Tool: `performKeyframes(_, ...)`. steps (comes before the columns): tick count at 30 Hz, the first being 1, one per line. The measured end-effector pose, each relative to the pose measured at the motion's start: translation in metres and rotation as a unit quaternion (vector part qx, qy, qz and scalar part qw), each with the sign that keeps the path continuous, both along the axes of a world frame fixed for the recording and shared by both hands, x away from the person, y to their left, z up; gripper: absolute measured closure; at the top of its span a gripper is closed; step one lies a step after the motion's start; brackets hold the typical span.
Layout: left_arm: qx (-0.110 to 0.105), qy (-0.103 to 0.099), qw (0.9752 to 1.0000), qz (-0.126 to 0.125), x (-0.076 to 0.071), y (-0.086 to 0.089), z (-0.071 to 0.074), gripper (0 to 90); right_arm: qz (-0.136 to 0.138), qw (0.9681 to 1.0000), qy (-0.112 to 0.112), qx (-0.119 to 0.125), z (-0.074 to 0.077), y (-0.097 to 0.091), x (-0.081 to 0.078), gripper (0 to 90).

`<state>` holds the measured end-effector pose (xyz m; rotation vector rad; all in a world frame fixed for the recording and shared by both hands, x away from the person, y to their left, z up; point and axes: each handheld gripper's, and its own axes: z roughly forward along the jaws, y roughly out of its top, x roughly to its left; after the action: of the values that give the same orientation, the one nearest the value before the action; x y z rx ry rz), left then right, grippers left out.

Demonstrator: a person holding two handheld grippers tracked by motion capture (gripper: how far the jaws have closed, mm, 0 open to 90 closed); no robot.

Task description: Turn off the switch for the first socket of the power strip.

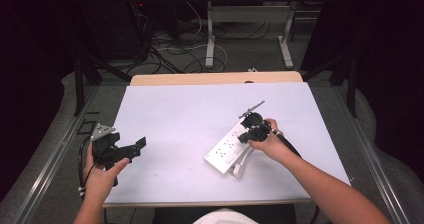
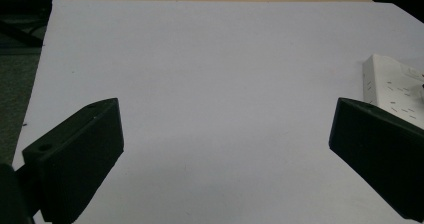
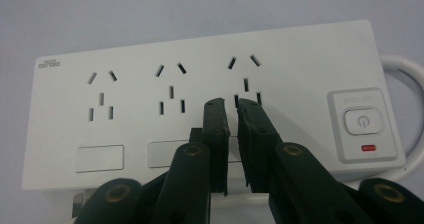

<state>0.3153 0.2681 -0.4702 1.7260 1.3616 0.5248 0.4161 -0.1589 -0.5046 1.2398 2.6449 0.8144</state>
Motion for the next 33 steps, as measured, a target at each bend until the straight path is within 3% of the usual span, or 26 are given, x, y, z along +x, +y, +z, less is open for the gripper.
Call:
performKeyframes(2,-0.001,-0.001,1.0,0.0,0.0,0.0,0.0,0.8,-0.002,0.9999,-0.01,0.011,-0.001,0.0,0.0,80.8)
performKeyframes(3,-0.002,-0.002,1.0,0.001,0.0,0.0,0.0,0.8,0.007,0.9999,-0.006,-0.004,0.002,-0.002,0.001,80.0)
performKeyframes(5,-0.001,-0.002,1.0,0.001,0.0,0.0,0.0,0.8,-0.003,0.9998,-0.016,0.01,0.004,-0.002,0.001,76.6)
performKeyframes(15,-0.001,-0.002,1.0,0.002,0.0,0.0,0.0,0.8,-0.012,0.9994,-0.022,0.025,0.017,-0.006,0.003,62.4)
performKeyframes(16,0.0,-0.002,1.0,0.002,0.0,0.0,0.0,0.8,-0.015,0.9988,-0.03,0.037,0.017,-0.005,0.003,61.4)
performKeyframes(21,0.001,0.0,1.0,0.0,0.0,0.0,0.0,0.8,-0.014,0.9988,-0.035,0.032,0.025,-0.008,0.002,55.5)
performKeyframes(23,0.001,-0.001,1.0,0.0,0.0,0.0,0.0,0.8,-0.03,0.9981,-0.039,0.037,0.028,-0.007,0.001,53.5)
performKeyframes(26,0.001,-0.001,1.0,0.001,0.0,0.0,0.0,0.8,-0.03,0.9969,-0.057,0.044,0.031,-0.01,0.001,49.4)
performKeyframes(33,0.001,-0.002,1.0,0.002,0.0,0.0,0.0,0.8,-0.034,0.9955,-0.071,0.054,0.041,-0.018,0.0,42.5)
